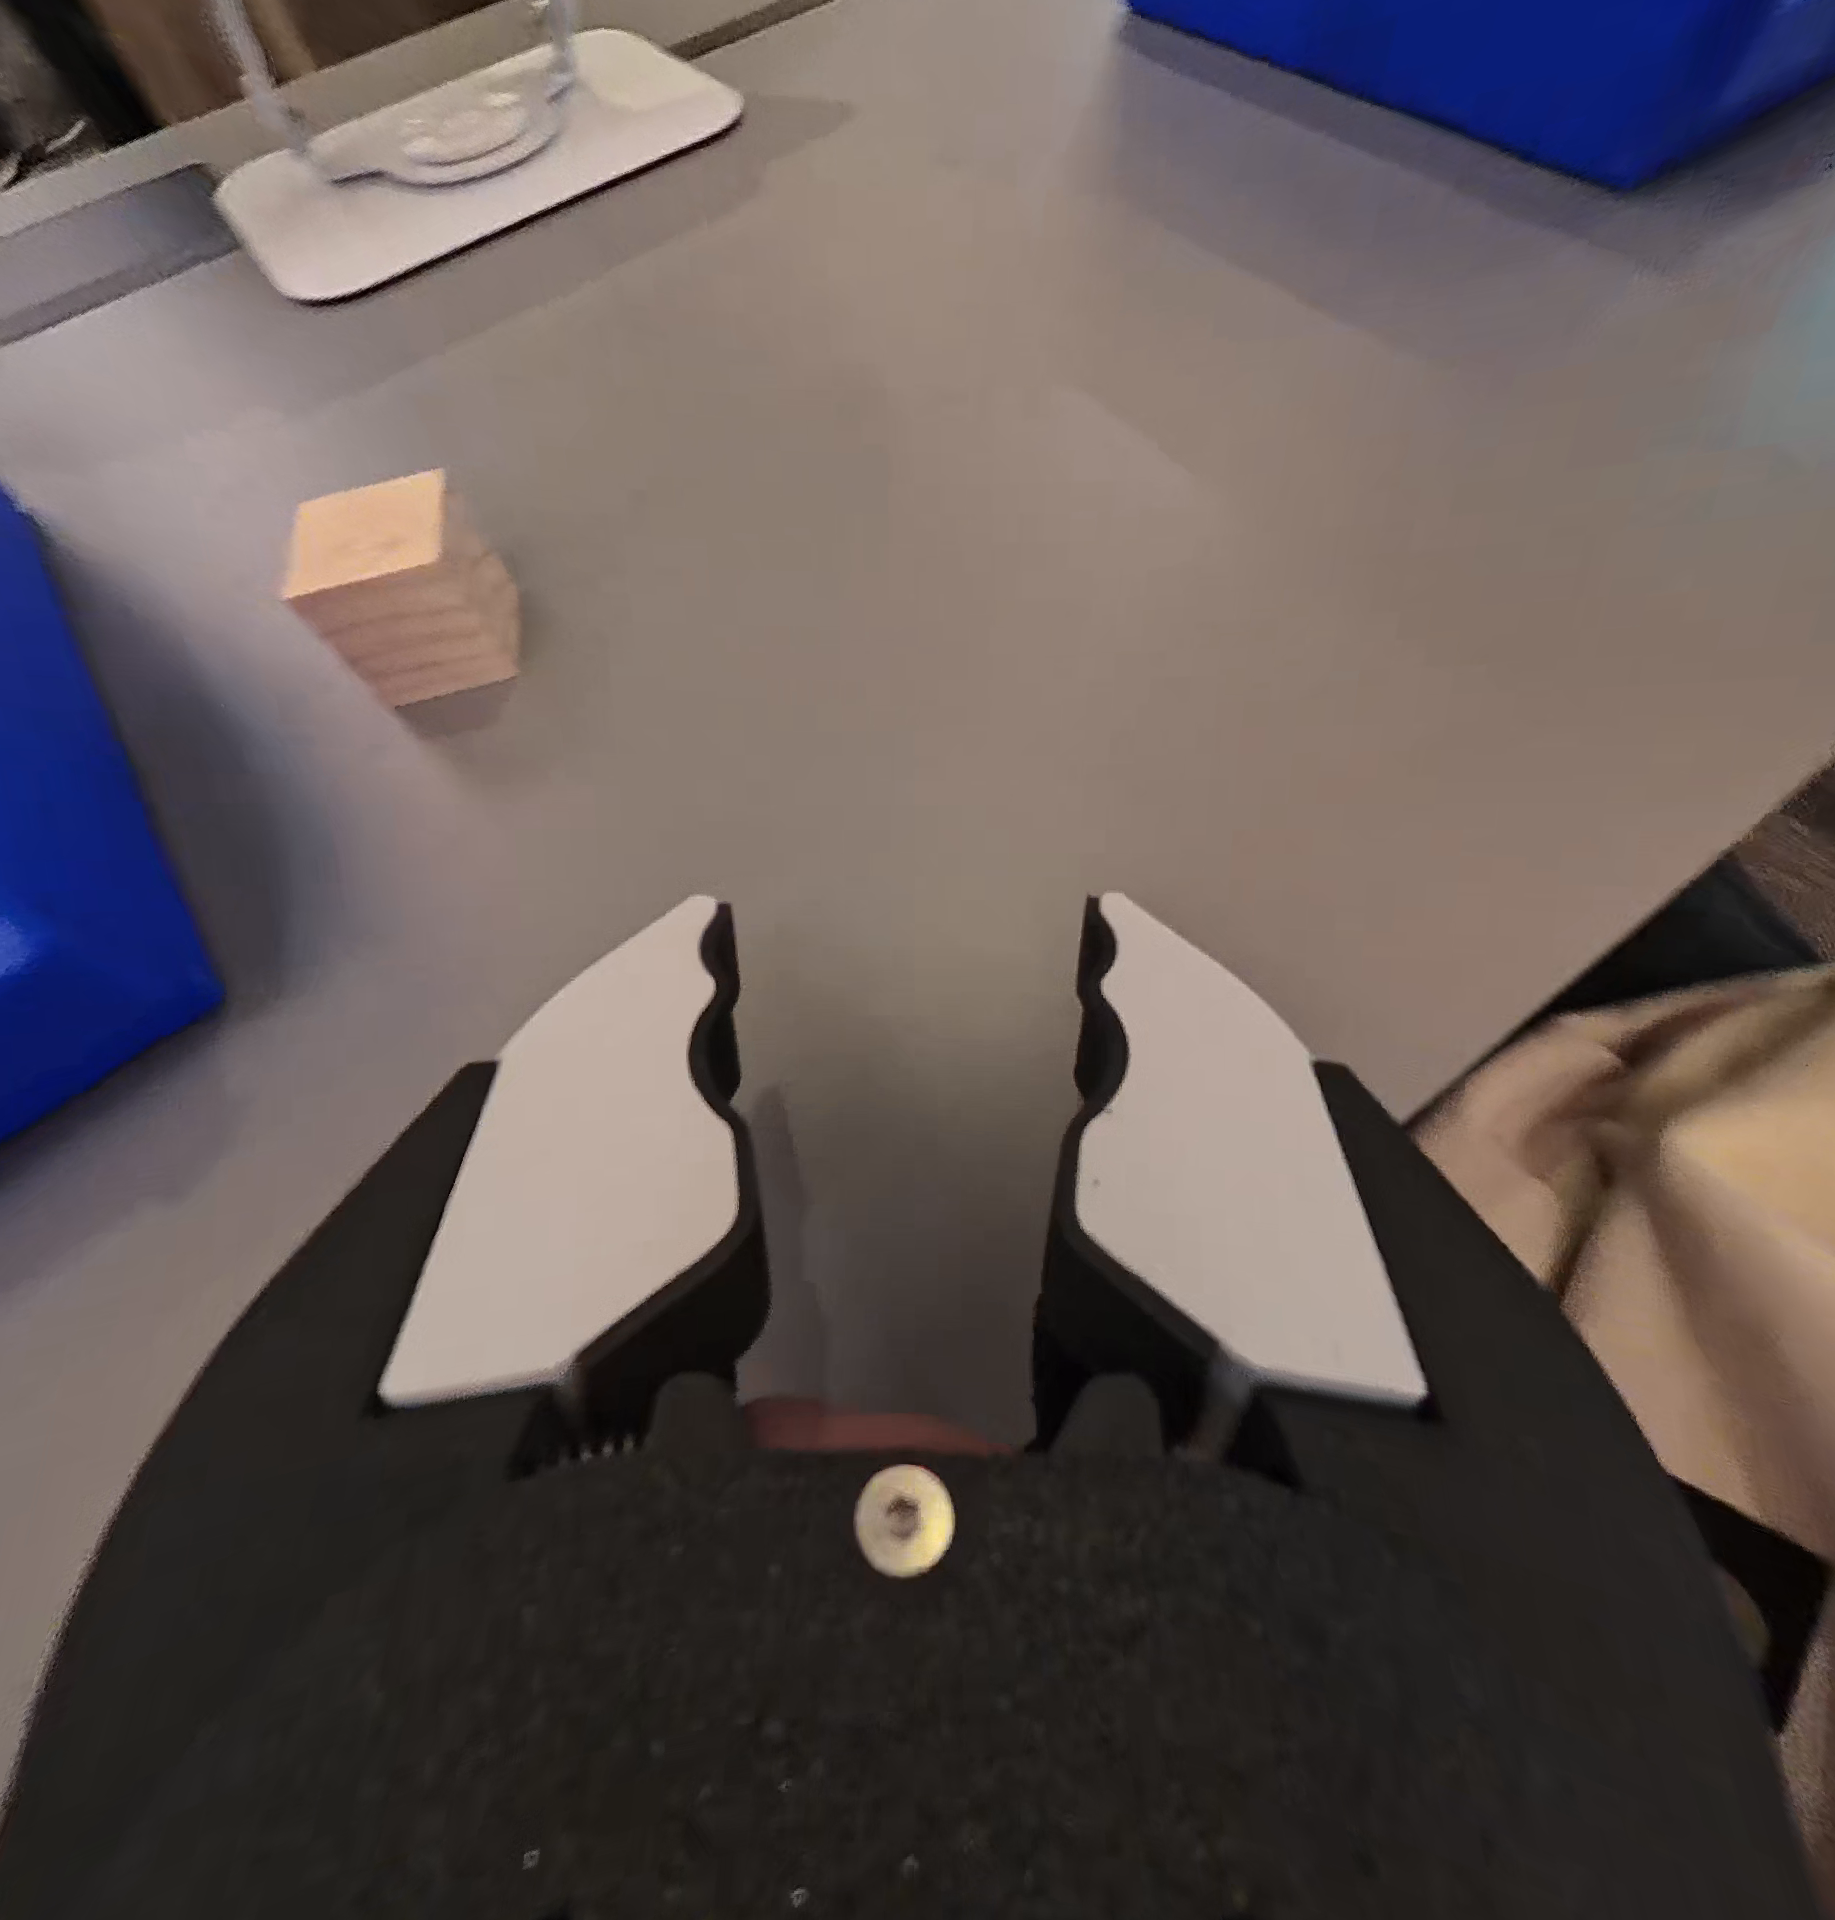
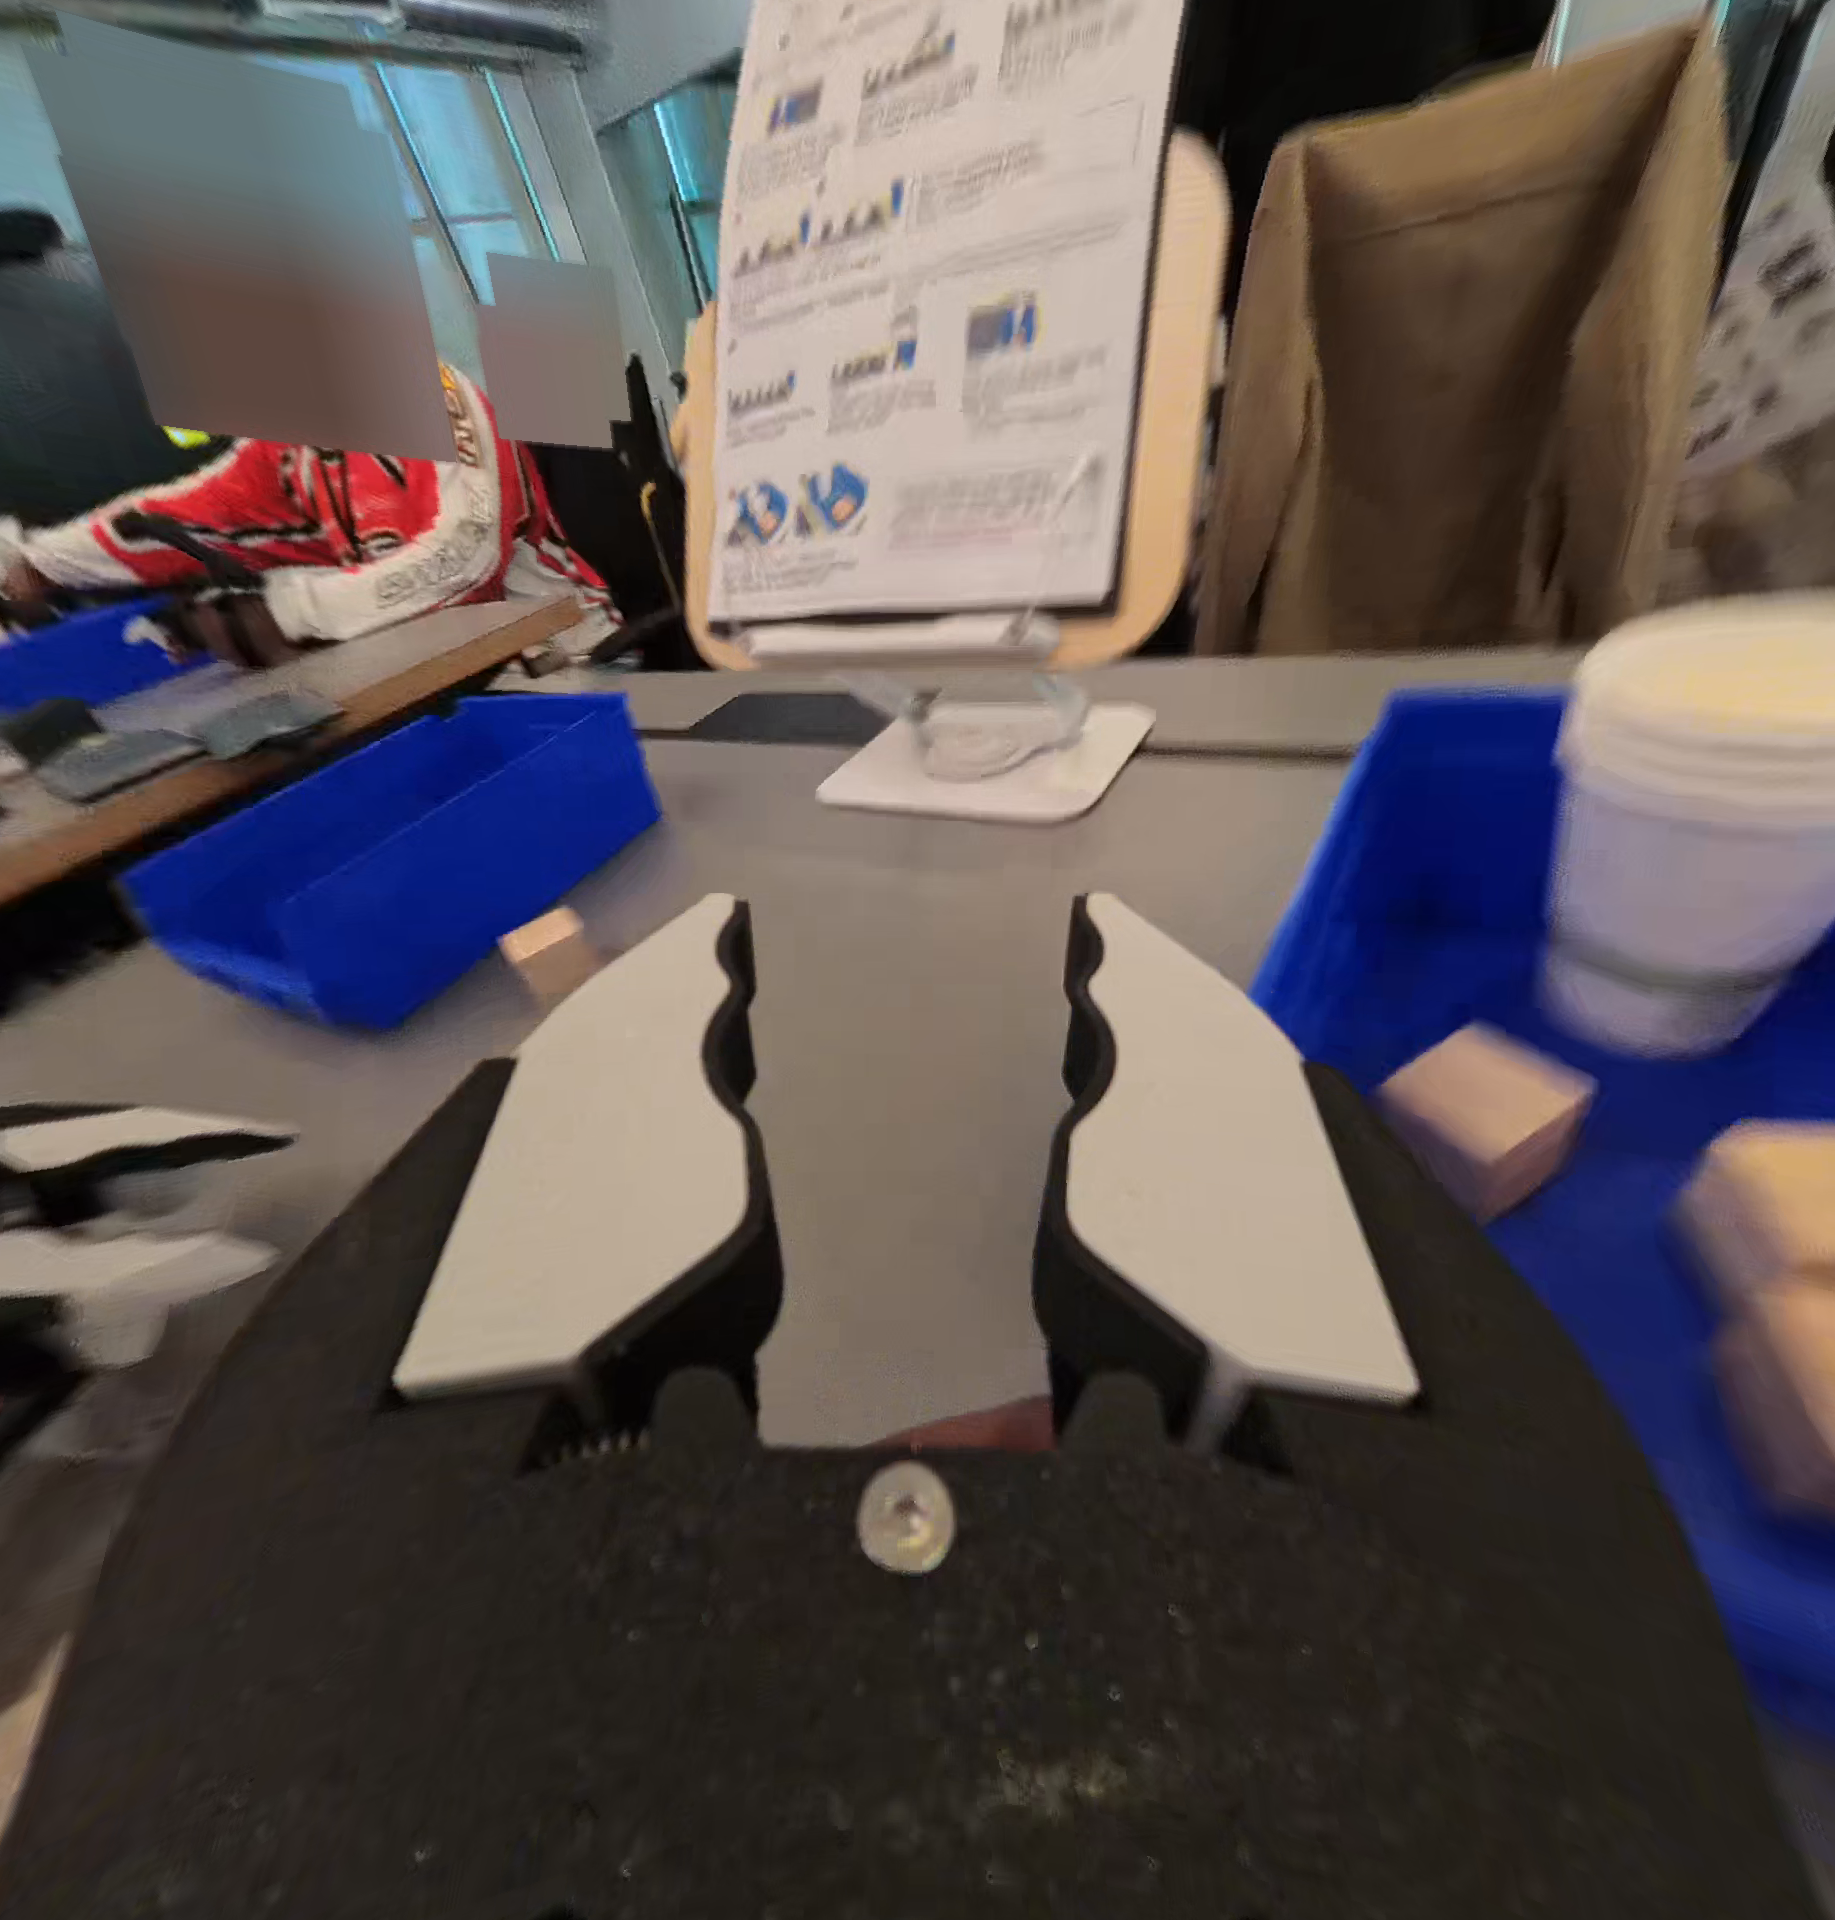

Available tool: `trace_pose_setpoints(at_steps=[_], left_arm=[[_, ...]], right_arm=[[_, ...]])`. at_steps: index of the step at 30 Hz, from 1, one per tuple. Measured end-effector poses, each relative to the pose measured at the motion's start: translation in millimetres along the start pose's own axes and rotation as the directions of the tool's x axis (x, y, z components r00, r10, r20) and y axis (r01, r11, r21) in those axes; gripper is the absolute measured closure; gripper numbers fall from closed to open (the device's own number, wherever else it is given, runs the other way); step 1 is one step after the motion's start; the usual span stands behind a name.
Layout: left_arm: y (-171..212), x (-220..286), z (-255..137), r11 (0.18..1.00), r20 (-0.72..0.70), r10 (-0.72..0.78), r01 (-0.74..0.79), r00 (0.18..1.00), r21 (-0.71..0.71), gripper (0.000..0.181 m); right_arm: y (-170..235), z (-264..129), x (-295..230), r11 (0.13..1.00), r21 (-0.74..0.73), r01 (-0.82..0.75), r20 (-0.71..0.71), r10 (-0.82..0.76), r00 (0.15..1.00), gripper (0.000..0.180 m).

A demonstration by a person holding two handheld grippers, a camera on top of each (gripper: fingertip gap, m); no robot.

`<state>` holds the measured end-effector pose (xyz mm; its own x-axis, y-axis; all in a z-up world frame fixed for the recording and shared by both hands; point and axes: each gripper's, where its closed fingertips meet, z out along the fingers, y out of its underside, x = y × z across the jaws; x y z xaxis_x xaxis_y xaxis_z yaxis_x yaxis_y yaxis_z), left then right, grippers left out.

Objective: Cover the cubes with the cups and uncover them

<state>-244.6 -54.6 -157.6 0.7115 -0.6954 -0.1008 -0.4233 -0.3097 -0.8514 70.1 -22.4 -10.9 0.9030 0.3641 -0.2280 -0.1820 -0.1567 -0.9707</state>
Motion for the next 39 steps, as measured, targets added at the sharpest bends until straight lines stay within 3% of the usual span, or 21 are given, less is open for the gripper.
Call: trace_pose_setpoints(at_steps=[4, 9, 15, 26, 28, 29, 34, 36, 39], left_arm=[[3.9, -17.4, -0.4, 0.996, 0.068, -0.091, 0.091, 0.993, 0.003, 0.117], [5.5, -24.5, 1.5, 0.985, 0.061, -0.171, 0.171, 0.983, 0.004, 0.116], [-0.8, -48.1, 15.7, 0.983, 0.152, -0.178, 0.184, 0.972, -0.022, 0.117], [-30.6, -141.4, 114.0, 0.965, 0.392, -0.12, 0.2, 0.912, -0.169, 0.109], [-24.1, -137.4, 125.6, 0.947, 0.333, -0.162, 0.241, 0.929, -0.211, 0.117], [-26.0, -135.0, 126.8, 0.948, 0.306, -0.174, 0.243, 0.936, -0.204, 0.134], [-55.8, -66.4, 121.5, 0.984, -0.043, -0.09, 0.082, 0.995, -0.159, 0.135], [-68.1, -18.5, 115.6, 0.993, -0.264, -0.003, -0.029, 0.964, -0.115, 0.135], [-63.3, 40.9, 105.1, 0.97, -0.506, 0.178, -0.238, 0.844, -0.055, 0.135]], right_arm=[[73.4, -11.9, -74.0, 0.997, -0.035, -0.069, 0.12, 0.073, 0.99, 0.117], [119.4, -2.6, -112.5, 0.988, -0.094, 0.123, 0.209, -0.101, 0.973, 0.119], [122.4, -5.4, -114.8, 0.99, -0.094, 0.107, 0.231, -0.083, 0.97, 0.123], [128.4, -10.4, -113.1, 0.988, -0.142, 0.065, 0.278, -0.023, 0.96, 0.125], [128.2, -11.2, -111.9, 0.988, -0.146, 0.057, 0.281, -0.014, 0.96, 0.126], [128.3, -11.6, -111.3, 0.987, -0.149, 0.056, 0.281, -0.012, 0.96, 0.127], [123.0, -14.3, -109.0, 0.99, -0.136, 0.042, 0.281, -0.002, 0.96, 0.13], [121.1, -15.0, -108.6, 0.991, -0.131, 0.042, 0.28, -0.004, 0.96, 0.131], [122.7, -14.6, -108.3, 0.989, -0.138, 0.053, 0.278, -0.012, 0.96, 0.132]])
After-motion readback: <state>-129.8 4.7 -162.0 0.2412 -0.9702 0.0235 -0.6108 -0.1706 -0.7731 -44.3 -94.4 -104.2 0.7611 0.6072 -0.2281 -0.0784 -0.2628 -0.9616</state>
